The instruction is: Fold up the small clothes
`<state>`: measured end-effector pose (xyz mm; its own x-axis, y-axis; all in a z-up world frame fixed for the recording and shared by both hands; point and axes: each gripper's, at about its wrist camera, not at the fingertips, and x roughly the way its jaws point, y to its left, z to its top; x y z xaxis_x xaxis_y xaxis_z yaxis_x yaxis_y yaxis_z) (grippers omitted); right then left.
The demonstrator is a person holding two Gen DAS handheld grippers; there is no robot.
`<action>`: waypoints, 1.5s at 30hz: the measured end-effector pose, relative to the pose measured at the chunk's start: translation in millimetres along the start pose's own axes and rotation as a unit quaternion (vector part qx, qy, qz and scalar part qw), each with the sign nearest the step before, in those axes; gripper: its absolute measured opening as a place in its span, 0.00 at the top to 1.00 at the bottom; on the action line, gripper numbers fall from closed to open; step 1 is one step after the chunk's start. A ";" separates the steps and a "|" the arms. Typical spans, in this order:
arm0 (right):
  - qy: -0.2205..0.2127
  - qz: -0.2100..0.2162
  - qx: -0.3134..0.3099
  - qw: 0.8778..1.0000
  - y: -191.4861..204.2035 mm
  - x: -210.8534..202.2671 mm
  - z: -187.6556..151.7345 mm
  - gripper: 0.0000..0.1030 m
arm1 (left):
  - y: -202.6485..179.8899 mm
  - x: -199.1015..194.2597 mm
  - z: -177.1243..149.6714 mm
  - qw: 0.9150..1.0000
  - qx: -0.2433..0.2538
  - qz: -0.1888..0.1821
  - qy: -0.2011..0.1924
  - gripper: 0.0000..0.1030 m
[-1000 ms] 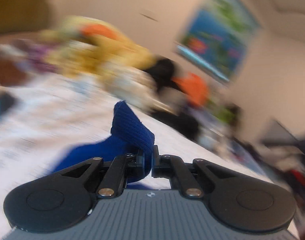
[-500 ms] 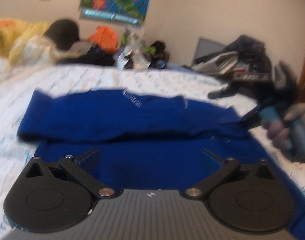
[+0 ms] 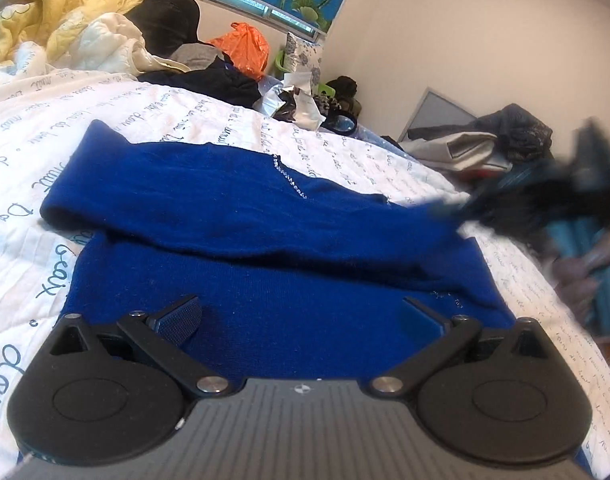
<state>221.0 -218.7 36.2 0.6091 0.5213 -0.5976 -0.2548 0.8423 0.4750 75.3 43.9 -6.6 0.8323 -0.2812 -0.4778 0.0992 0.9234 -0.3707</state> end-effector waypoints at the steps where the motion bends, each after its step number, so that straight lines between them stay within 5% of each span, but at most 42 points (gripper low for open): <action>1: -0.017 0.007 0.004 1.000 -3.9 -14.7 5.9 0.93 | 0.1 -0.4 -0.1 1.000 -0.001 -0.001 0.000 0.00; 3: -0.035 -0.019 0.006 0.999 -24.7 -34.3 11.9 0.93 | 0.8 -0.1 0.7 1.000 -0.004 -0.003 -0.001 0.00; 6: -0.016 -0.111 0.033 0.993 -80.2 -38.4 3.4 0.93 | 1.9 -0.7 0.8 1.000 -0.010 -0.006 -0.002 0.00; 8: 0.017 -0.113 0.077 0.990 -115.4 -30.8 -11.9 0.90 | 2.1 -0.1 1.6 1.000 -0.013 -0.006 -0.002 0.00; 10: 0.001 -0.096 0.112 0.989 -127.6 -33.5 -21.6 0.84 | 2.4 -2.4 6.6 1.000 -0.009 -0.003 -0.004 0.00; 11: -0.004 -0.103 0.120 0.987 -124.8 -37.4 -18.2 0.64 | 2.7 -4.6 13.8 1.000 0.001 0.001 -0.010 0.00; 12: -0.021 -0.110 0.123 0.986 -123.6 -44.0 -14.0 0.33 | 3.6 -7.2 25.2 1.000 0.012 0.005 -0.021 0.00; 14: -0.086 -0.108 0.097 0.986 -117.5 -57.6 -4.4 0.05 | 5.7 -6.5 58.2 0.998 0.040 0.021 -0.047 0.00; 16: -0.096 -0.122 0.053 0.986 -115.2 -50.5 7.8 0.06 | 7.4 11.1 94.5 0.993 0.088 0.052 -0.051 0.00; 20: -0.024 -0.159 0.034 0.986 -126.1 1.9 30.6 0.12 | 27.2 91.5 148.6 0.982 0.151 0.113 0.009 0.07; 25: -0.019 -0.164 0.003 0.986 -118.2 31.3 31.2 0.70 | 47.9 173.4 155.7 0.976 0.147 0.097 0.131 0.22; 27: -0.016 -0.152 0.008 0.988 -117.9 31.4 32.5 0.92 | 40.4 182.6 144.3 0.969 0.191 0.100 0.118 0.49; 29: -0.025 -0.134 0.016 0.991 -122.7 21.5 35.6 0.93 | 27.7 179.1 140.7 0.966 0.222 0.081 0.107 0.95; 33: -0.101 -0.115 0.006 0.988 -122.4 -13.6 30.5 0.94 | 23.7 171.9 133.5 0.954 0.261 0.121 0.080 0.95; 38: -0.076 -0.137 0.029 0.987 -135.5 10.4 16.5 0.90 | 23.5 171.5 128.5 0.951 0.269 0.134 0.077 0.89; 40: -0.068 -0.152 0.049 0.985 -128.9 5.2 26.1 0.72 | 14.4 157.6 131.8 0.949 0.278 0.137 0.057 0.79; 41: -0.087 -0.161 0.041 0.982 -120.6 -3.9 29.2 0.63 | 7.5 147.3 133.9 0.949 0.282 0.137 0.038 0.58; 42: -0.120 -0.172 0.021 0.978 -106.8 -16.2 30.8 0.56 | 0.2 137.2 135.2 0.951 0.284 0.123 0.016 0.28; 44: -0.159 -0.152 -0.029 0.975 -71.7 -33.8 31.5 0.34 | -16.9 126.6 134.7 0.959 0.275 0.073 -0.013 0.11; 45: -0.151 -0.120 -0.046 0.980 -55.0 -33.5 31.6 0.25 | -25.7 130.9 133.2 0.961 0.272 0.050 -0.003 0.15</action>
<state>238.3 -286.9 50.4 0.8512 0.2543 -0.4591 -0.1357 0.9517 0.2754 254.3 18.1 46.4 0.8558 -0.1835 -0.4836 0.2875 0.9460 0.1498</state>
